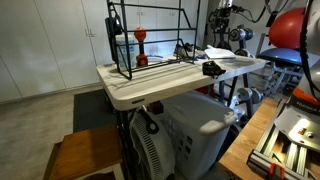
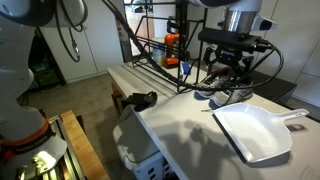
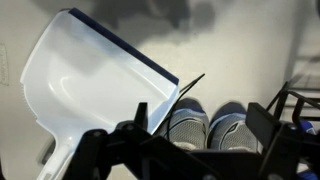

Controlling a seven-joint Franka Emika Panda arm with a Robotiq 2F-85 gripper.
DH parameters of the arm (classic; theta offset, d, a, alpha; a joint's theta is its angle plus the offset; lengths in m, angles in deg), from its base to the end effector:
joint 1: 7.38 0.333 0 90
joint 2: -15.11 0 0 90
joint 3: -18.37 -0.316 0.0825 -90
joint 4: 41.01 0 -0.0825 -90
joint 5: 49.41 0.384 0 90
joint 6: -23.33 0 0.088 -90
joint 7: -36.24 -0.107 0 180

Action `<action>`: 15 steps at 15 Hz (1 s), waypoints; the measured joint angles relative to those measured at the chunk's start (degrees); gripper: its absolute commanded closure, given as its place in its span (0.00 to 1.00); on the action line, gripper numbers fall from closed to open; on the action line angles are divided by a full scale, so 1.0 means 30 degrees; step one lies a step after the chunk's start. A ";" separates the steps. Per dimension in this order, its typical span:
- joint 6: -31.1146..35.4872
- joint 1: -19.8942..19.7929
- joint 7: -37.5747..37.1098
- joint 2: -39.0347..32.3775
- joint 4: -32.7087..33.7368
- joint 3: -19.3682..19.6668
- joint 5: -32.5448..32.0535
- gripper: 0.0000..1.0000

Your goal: Pick up the sneakers and move them forward on the table

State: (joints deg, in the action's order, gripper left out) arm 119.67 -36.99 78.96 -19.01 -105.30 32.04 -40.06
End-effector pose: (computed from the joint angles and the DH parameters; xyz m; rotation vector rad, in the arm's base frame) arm 0.5659 -0.4464 0.4712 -3.1056 -0.0137 -0.0053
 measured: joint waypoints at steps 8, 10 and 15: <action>0.3278 0.2061 -0.4949 0.5415 -0.6520 0.0367 -0.0920 0.00; 0.5016 0.2870 -0.6731 0.6753 -0.8354 0.0368 -0.2052 0.00; 0.6677 0.5023 -1.1785 0.9847 -1.2887 0.0083 -0.7470 0.00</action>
State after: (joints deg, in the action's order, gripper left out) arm 139.71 -21.92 43.61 10.53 -143.96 32.29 -62.47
